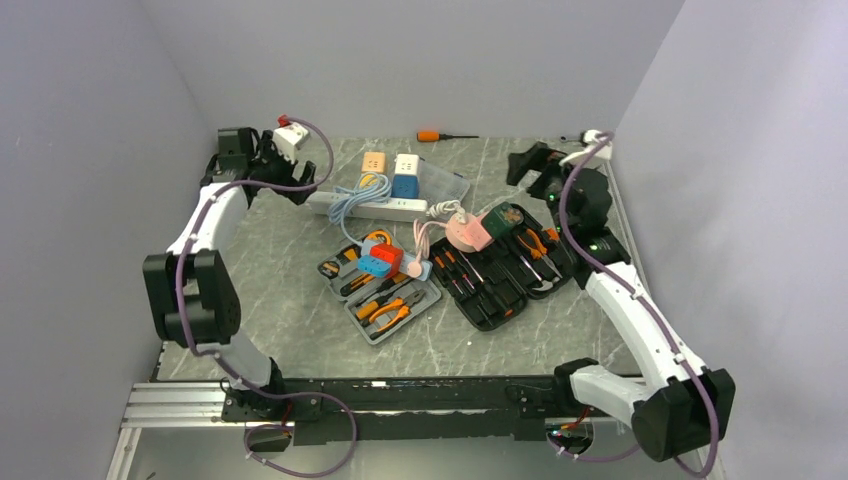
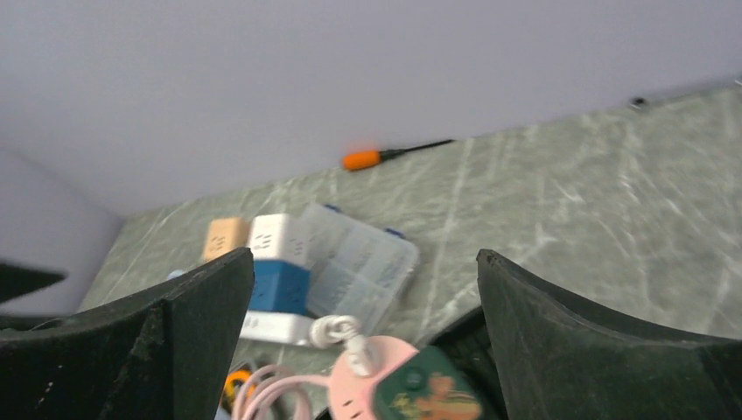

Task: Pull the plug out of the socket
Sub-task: Move the socket to the corner of the board.

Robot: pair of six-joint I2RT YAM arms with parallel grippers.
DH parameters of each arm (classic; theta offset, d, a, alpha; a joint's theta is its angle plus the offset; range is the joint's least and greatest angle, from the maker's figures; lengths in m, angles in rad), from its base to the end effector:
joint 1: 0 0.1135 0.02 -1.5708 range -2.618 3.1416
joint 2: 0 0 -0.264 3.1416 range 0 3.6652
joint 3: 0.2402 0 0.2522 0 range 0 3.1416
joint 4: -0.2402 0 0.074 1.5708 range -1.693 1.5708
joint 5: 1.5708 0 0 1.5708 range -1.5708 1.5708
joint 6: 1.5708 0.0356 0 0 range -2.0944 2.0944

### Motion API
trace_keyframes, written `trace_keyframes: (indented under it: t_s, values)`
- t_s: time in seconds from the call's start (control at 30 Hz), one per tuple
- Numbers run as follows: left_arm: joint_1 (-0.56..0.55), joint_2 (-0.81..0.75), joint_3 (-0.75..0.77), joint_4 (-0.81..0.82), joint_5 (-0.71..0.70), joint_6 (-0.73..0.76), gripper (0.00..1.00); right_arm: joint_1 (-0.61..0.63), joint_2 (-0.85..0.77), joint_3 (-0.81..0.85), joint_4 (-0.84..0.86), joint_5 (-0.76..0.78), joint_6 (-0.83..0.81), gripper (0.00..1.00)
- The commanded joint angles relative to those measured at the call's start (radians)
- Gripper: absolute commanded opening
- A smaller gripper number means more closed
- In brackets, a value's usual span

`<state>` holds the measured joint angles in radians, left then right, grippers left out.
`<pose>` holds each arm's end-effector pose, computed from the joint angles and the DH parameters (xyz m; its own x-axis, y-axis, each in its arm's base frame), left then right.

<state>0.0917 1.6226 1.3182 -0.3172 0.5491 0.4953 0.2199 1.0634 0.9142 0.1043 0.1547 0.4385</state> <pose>0.3703 0.0154 0.3002 -0.3465 0.3753 -0.8597 0.5786 0.8069 0.1190 0.2471 0.0496 0.3623 -0.0674 0.4148 -0.9074 -0.0405 0.9076 0.4179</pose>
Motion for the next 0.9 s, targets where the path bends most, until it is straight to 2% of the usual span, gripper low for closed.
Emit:
trace_keyframes:
  t_s: [0.0, 0.17, 0.33, 0.53, 0.87]
  values:
    - [-0.001, 0.082, 0.119, -0.092, 0.099, 0.257, 0.99, 0.129, 0.052, 0.125, -0.098, 0.144, -0.155, 1.00]
    - [-0.004, 0.193, 0.177, -0.174, 0.175, 0.445, 0.99, 0.238, 0.160, 0.239, -0.183, 0.186, -0.222, 1.00]
    - [-0.023, 0.268, 0.191, -0.220, 0.157, 0.608, 0.99, 0.382, 0.305, 0.337, -0.287, 0.280, -0.312, 1.00]
    - [-0.044, 0.298, 0.154, -0.175, 0.173, 0.681, 0.99, 0.464, 0.393, 0.325, -0.279, 0.291, -0.336, 1.00]
    - [-0.083, 0.365, 0.135, -0.063, 0.153, 0.740, 0.98, 0.493, 0.564, 0.304, -0.265, 0.229, -0.319, 0.97]
